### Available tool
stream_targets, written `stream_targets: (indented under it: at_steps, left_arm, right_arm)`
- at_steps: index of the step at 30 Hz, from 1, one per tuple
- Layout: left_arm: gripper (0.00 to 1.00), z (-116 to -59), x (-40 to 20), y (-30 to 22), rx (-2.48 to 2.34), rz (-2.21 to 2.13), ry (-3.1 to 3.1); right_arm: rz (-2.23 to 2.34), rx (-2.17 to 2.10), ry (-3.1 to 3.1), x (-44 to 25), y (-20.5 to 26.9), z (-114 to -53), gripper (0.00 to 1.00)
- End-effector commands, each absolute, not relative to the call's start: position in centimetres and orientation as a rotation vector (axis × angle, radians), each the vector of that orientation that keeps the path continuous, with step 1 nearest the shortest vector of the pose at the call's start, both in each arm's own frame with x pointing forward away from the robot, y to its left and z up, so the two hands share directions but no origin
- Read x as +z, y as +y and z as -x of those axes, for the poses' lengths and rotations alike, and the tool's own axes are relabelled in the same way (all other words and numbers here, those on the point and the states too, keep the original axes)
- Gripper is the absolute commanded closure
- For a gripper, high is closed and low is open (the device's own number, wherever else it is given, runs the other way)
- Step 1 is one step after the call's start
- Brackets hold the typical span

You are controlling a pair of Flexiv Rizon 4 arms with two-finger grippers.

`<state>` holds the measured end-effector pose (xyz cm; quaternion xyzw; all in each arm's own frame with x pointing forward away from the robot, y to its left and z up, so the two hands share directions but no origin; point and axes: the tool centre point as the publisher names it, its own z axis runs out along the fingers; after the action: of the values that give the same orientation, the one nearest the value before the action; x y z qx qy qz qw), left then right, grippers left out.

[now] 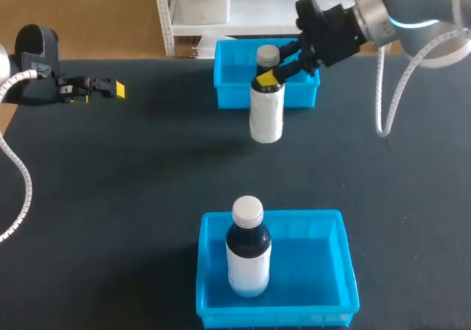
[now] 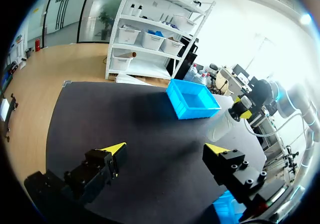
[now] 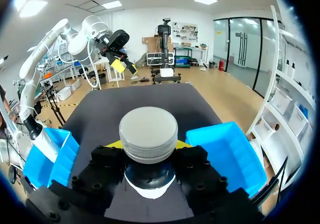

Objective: Pick up the bottle, and place it in the far bin if it is heavy, or in the near bin if it is light.

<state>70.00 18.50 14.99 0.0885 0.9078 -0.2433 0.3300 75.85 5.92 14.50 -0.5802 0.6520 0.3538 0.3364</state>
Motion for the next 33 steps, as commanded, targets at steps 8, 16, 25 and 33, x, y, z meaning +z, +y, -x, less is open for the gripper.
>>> stream_targets:
  at_steps: [8, 16, 25, 33]
  left_arm:
    - [0.00, -70.0, 15.0, 18.5, -0.636, -0.231, 2.374]
    - [0.00, -70.0, 15.0, 18.5, -0.636, -0.231, 2.374]
    - [0.00, -70.0, 15.0, 18.5, -0.636, -0.231, 2.374]
    - [0.00, -70.0, 15.0, 18.5, -0.636, -0.231, 2.374]
  right_arm:
    - [1.428, 0.825, 1.793, 18.0, -0.4, -75.0, 0.62]
    - [1.366, 0.785, 1.845, 20.3, -3.8, -76.2, 0.62]
    - [1.337, 0.678, 1.854, 23.6, -5.7, -79.5, 0.63]
    - [1.338, 0.626, 1.816, 25.4, -4.8, -83.7, 0.62]
